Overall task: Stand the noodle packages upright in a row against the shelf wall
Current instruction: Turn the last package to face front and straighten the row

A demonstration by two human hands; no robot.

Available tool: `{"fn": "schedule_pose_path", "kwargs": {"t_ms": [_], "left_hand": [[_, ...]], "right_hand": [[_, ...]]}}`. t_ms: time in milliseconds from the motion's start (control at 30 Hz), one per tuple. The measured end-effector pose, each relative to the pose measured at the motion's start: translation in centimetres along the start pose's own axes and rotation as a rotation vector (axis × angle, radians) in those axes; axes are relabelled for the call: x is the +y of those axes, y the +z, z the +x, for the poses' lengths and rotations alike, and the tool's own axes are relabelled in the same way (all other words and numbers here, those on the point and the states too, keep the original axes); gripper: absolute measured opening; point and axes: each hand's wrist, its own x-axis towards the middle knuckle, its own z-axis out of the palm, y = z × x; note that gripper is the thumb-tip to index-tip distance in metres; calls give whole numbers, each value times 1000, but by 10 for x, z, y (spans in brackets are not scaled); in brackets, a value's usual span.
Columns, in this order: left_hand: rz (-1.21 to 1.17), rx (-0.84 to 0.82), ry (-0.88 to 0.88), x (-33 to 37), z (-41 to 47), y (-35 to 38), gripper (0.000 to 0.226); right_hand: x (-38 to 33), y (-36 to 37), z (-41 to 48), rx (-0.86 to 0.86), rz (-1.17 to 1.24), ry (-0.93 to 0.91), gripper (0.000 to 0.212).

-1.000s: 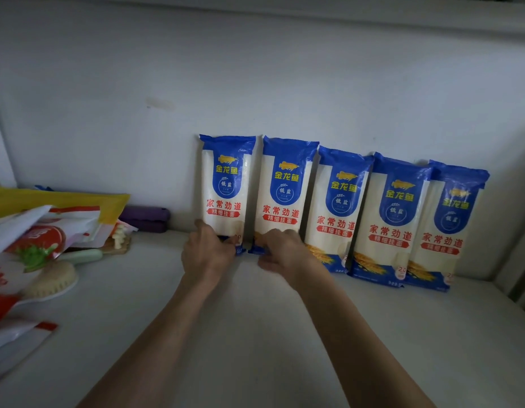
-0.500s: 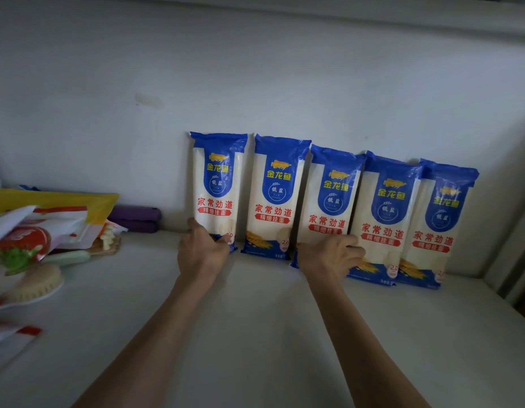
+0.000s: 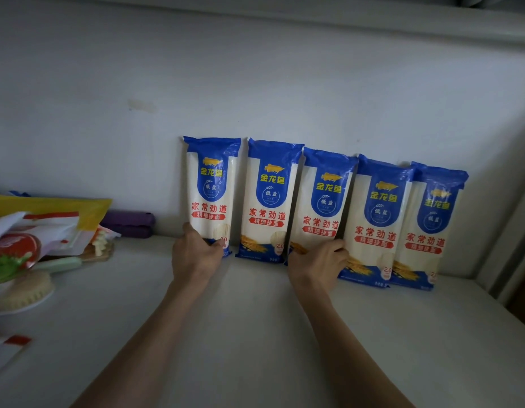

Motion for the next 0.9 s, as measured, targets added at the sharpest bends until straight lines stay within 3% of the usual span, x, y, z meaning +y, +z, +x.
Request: {"fn": "schedule_pose_path", "kwargs": {"t_ms": [167,433,500,567,667,733,800,833,900], "left_hand": [[13,9,-8,-1,2,-1,56],[35,-35,-37,0,5,-1,63],[138,-47,-84,10,3,-1,70],[260,-38,-150,29,0,-5,75],[294,-48,4,77,-16,-16,48],[228,-179,150,108,-46,-10,24],[131,-335,230,123,-93,19,18],[97,-403,230,127,-117,37,19],[89,-514,229,125,-146,81,41]], "right_hand": [[-12,-26,4,-134,-49,-12,75],[50,-120,74,349,89,106,68],[74,-132,98,266,58,107,63],[93,-139,114,71,103,61,54],[97,-153,125,-124,211,8,42],[95,-163,129,-211,240,6,48],[100,-168,132,-278,229,5,49],[102,-169,134,-291,230,0,47],[104,-169,138,-317,251,-15,42]]}}
